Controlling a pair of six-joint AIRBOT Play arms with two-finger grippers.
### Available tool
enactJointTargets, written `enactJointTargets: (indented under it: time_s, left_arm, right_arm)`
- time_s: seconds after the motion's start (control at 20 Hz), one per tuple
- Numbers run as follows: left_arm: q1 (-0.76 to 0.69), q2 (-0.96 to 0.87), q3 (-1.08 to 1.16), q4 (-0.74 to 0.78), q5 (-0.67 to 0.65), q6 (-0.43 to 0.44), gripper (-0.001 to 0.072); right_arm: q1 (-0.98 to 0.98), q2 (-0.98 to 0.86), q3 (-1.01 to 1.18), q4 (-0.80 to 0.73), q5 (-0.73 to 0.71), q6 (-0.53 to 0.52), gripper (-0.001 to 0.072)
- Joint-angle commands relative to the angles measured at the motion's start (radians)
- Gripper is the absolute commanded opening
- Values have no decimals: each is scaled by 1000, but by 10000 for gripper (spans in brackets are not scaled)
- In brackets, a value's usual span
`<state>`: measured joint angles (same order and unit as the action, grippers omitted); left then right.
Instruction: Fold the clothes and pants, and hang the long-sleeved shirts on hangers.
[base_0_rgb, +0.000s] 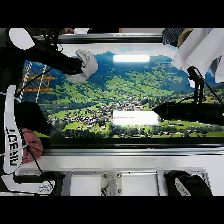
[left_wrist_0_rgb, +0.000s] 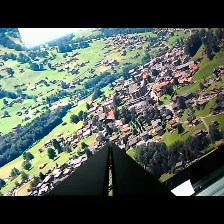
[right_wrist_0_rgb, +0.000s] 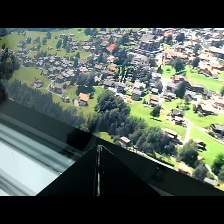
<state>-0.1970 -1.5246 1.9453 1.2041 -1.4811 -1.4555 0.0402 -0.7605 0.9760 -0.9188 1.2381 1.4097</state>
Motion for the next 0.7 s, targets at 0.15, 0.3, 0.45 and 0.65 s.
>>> enactJointTargets:
  time_s: [0.15,0.3,0.45,0.65]
  left_arm:
    - [0,0,1,0,0,0,14]
    - [0,0,1,-1,74,-1,14]
    - [175,1,-68,638,-113,-216,715]
    - [338,1,-347,691,-41,-221,715]
  right_arm:
    - [0,0,0,0,0,0,17]
    - [0,0,0,0,0,0,17]
    - [0,0,0,0,-38,0,17]
    - [0,0,0,0,-37,0,17]
